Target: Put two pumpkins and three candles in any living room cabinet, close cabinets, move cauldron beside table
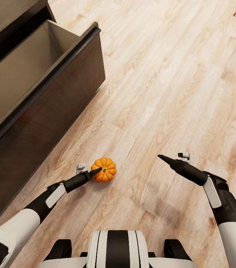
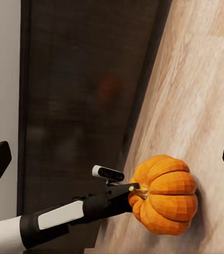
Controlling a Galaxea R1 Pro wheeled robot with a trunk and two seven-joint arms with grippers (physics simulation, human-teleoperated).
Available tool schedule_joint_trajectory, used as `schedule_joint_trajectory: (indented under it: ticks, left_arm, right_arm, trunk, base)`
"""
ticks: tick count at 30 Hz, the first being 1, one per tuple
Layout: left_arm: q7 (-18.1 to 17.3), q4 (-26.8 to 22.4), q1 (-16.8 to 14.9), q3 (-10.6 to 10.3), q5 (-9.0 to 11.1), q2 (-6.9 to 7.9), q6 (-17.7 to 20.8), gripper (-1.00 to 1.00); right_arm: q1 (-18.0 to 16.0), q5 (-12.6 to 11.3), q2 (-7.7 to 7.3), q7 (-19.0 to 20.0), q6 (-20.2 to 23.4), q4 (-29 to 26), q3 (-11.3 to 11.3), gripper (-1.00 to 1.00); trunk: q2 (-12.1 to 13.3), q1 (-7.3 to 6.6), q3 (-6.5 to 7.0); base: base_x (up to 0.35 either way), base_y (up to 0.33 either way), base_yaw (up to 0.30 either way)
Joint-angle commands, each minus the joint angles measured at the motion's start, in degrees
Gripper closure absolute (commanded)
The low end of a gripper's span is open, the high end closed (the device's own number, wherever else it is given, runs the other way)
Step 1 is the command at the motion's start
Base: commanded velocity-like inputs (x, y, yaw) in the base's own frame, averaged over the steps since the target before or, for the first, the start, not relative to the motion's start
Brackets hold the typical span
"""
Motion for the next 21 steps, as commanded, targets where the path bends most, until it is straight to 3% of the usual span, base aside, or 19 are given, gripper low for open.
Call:
schedule_joint_trajectory:
  ticks: [1, 7, 11, 13, 14, 17, 19, 21]
  left_arm:
    - [-0.1, 0.0, 0.0, 0.0, 0.0, 0.01, 0.0, 1.00]
    - [-0.6, -0.1, 0.0, 0.1, 0.1, 0.27, -0.1, 1.00]
    - [-0.7, -4.1, 0.0, 0.5, 0.5, 0.98, 0.3, 1.00]
    - [-0.5, -6.2, 0.0, 0.9, 0.7, 1.23, 3.6, 1.00]
    - [-0.3, -8.3, 0.0, 3.0, 0.6, 1.27, 7.1, 1.00]
    - [-0.1, -10.2, 0.0, 7.3, 0.6, 1.33, 9.7, 1.00]
    - [0.0, -11.3, 0.0, 8.6, 0.5, 1.32, 13.3, 1.00]
    - [0.0, -12.3, 0.0, 9.4, 0.5, 1.20, 14.5, 1.00]
  right_arm:
    - [0.0, 0.0, 0.00, 0.0, 0.0, 0.0, 0.0, -1.00]
    - [0.0, -0.1, -0.16, 0.1, 0.1, 0.1, 0.0, -1.00]
    - [0.0, -0.3, -0.45, 0.1, 0.1, 0.2, -0.1, -1.00]
    - [0.0, -0.3, -0.53, 0.1, 0.1, 0.3, -0.2, -1.00]
    - [0.0, -0.3, -0.74, 0.1, 0.1, 0.3, -1.0, -1.00]
    - [0.0, -0.3, -1.11, 0.1, 0.2, 0.4, -4.8, -1.00]
    - [0.0, -0.3, -1.47, 0.1, 0.2, 0.4, -6.2, -1.00]
    - [0.0, -0.4, -2.14, 0.1, 0.3, 0.4, -6.5, -1.00]
  trunk:
    - [0.0, 0.00, 0.00]
    - [0.0, 0.00, 0.00]
    - [0.0, 0.00, 0.00]
    - [0.0, 0.00, 0.00]
    - [0.0, 0.00, 0.00]
    - [0.0, 0.00, 0.00]
    - [0.0, 0.00, 0.00]
    - [0.0, 0.00, 0.00]
  base:
    - [0.000, 0.000, 0.000]
    - [0.000, 0.000, 0.000]
    - [0.000, 0.000, 0.000]
    - [0.000, 0.000, 0.000]
    - [0.000, 0.000, 0.000]
    - [0.000, 0.000, 0.000]
    - [0.000, 0.000, 0.000]
    - [0.000, 0.000, 0.000]
